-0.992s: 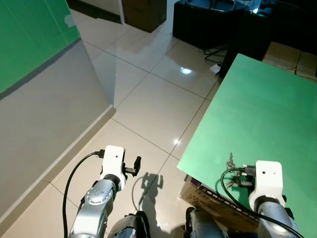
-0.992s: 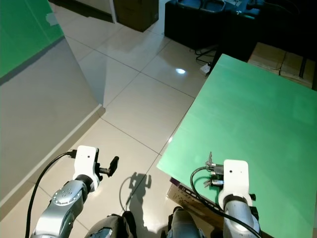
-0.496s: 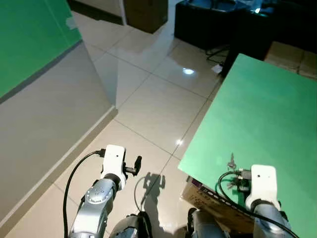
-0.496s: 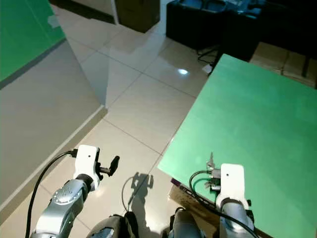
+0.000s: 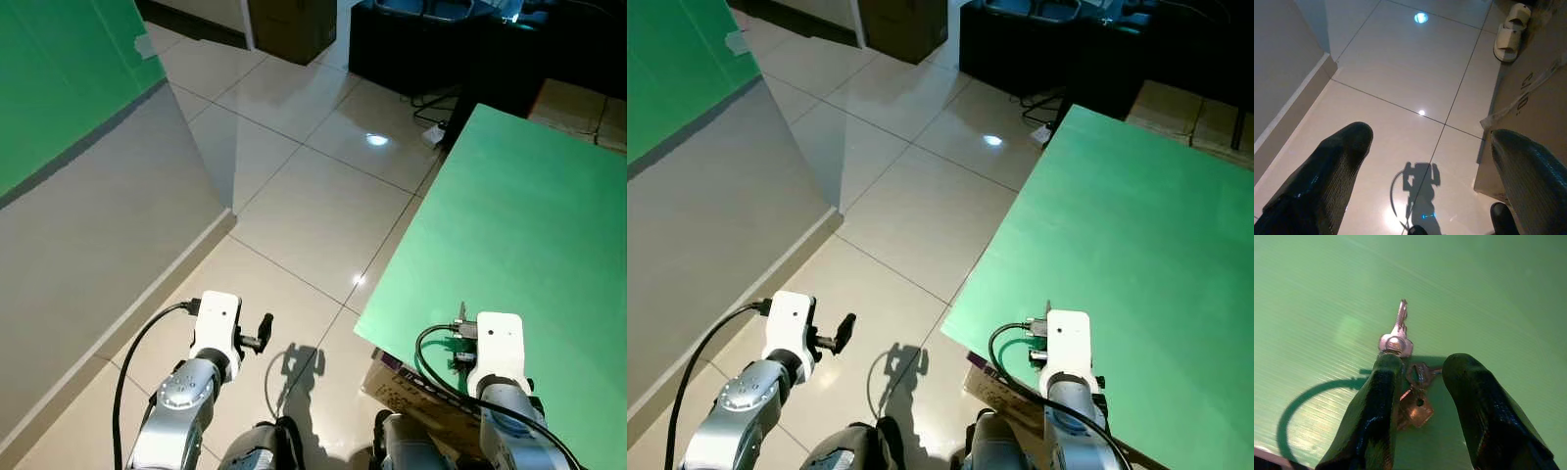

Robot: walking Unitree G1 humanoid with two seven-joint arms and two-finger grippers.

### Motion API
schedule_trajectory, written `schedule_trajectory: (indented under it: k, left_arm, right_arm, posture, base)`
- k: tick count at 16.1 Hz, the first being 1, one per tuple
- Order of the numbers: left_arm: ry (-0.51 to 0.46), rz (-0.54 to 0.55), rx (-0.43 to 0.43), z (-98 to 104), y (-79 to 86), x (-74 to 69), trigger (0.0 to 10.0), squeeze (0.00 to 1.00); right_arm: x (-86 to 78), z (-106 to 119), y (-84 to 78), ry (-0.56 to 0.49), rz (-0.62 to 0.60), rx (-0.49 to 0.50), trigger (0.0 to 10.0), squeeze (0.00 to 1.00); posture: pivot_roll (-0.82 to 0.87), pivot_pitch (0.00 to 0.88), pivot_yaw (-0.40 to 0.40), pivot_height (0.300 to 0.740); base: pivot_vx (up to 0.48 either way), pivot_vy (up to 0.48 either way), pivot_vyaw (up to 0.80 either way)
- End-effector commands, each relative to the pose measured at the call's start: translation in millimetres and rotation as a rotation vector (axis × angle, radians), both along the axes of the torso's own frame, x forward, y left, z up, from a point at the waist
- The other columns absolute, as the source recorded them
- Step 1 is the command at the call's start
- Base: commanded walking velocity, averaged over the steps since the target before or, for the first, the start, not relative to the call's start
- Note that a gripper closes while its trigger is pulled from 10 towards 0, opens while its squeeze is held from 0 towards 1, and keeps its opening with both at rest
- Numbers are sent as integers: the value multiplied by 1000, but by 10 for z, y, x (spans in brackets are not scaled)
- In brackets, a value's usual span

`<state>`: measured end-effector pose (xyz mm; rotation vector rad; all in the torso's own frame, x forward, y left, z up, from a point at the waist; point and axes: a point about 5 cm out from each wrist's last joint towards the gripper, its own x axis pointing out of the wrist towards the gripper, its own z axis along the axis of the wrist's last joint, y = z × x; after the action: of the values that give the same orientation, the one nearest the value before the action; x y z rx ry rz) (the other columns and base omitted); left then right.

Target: Hang keys on a hook

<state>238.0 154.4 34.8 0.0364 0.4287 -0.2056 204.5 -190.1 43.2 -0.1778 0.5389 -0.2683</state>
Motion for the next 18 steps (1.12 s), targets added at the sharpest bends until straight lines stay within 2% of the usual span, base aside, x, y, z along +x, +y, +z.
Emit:
schedule_trajectory:
  k: [1,15,16,17,18]
  left_arm:
    - [16,11,4,-23,42,-39,10000,0]
    - [16,11,4,-23,42,-39,10000,0]
    - [17,11,4,-19,42,-43,10000,0]
    - [20,25,10,-7,58,-108,10000,0]
    - [20,25,10,-7,56,-107,10000,0]
  right_arm:
    - [-28,-31,-4,11,-4,-4,10000,0]
    - [-28,-31,-4,11,-4,-4,10000,0]
    - [-16,-49,-17,8,-4,-11,10000,0]
    - [14,-317,-80,89,18,-35,10000,0]
    - [10,-323,-79,90,18,-35,10000,0]
  posture:
    - [-230,212,92,740]
    - [-230,212,92,740]
    - [-230,213,92,740]
    - [-201,211,82,740]
    - [-204,208,81,740]
  base:
    - [0,0,0]
    - [0,0,0]
    - [0,0,0]
    - [0,0,0]
    - [0,0,0]
